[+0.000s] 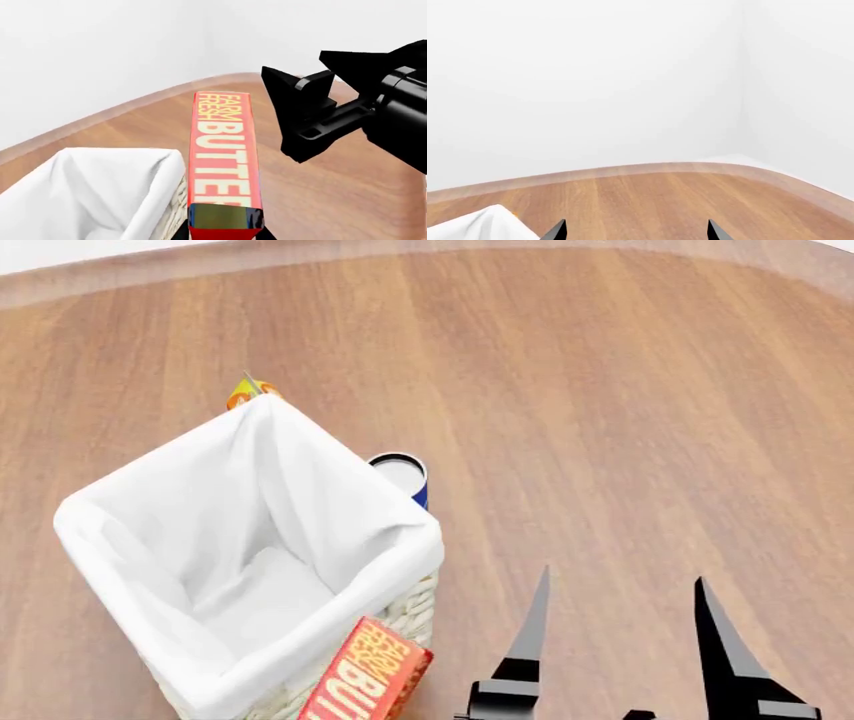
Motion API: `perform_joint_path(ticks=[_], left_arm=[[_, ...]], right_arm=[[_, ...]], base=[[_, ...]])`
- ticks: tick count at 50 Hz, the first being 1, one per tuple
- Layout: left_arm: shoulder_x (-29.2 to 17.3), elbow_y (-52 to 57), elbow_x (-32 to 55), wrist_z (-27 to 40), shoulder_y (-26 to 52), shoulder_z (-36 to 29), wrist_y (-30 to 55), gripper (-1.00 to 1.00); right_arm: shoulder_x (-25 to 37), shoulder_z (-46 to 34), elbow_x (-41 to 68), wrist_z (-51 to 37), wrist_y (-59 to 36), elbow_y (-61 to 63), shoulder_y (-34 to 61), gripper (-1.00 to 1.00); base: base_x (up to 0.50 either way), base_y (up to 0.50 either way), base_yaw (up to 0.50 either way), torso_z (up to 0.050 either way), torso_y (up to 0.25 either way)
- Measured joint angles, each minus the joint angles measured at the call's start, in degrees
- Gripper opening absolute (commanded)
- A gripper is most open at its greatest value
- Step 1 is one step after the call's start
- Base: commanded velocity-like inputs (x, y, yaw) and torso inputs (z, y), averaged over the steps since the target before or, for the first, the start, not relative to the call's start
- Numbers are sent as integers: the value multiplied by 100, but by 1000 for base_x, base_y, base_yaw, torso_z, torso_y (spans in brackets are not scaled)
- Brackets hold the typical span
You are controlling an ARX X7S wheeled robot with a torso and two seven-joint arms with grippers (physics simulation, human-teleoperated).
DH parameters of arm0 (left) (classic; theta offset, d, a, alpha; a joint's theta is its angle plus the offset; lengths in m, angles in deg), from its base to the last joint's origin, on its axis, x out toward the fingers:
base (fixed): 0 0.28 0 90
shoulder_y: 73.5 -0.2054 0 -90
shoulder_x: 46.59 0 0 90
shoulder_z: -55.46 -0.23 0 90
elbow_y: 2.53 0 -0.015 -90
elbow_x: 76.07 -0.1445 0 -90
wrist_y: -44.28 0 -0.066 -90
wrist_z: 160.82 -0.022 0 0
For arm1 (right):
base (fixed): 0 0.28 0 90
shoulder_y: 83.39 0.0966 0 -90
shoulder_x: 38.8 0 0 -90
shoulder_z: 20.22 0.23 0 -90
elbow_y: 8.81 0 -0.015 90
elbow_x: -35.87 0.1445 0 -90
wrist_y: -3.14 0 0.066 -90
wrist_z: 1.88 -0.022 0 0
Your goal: Pick up the butter and put it in the basket.
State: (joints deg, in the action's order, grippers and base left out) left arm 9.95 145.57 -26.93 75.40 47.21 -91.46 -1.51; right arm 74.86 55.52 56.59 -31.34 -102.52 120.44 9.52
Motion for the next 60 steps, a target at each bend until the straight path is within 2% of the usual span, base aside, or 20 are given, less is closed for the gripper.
perform_joint_path(ticks=[14, 29, 49, 60], left_arm=[[-441, 31, 1355, 1030, 1511, -522, -329, -100], [-977, -299, 2659, 1203, 2787, -329, -410, -100], [-1513, -1006, 4114, 820, 4449, 135, -11, -100], [-1581, -1729, 4526, 225, 5193, 297, 315, -100]], right_arm=[[15, -23, 12, -17, 1, 2, 16, 100], [44, -23, 46, -39, -3, 42, 23, 100], [95, 64, 139, -85, 14, 94, 15, 100], [106, 71, 168, -91, 38, 79, 19, 100]], base=[[0, 0, 0, 1, 1], [0, 0, 0, 0, 1], [0, 0, 0, 1, 1], [0, 0, 0, 1, 1]])
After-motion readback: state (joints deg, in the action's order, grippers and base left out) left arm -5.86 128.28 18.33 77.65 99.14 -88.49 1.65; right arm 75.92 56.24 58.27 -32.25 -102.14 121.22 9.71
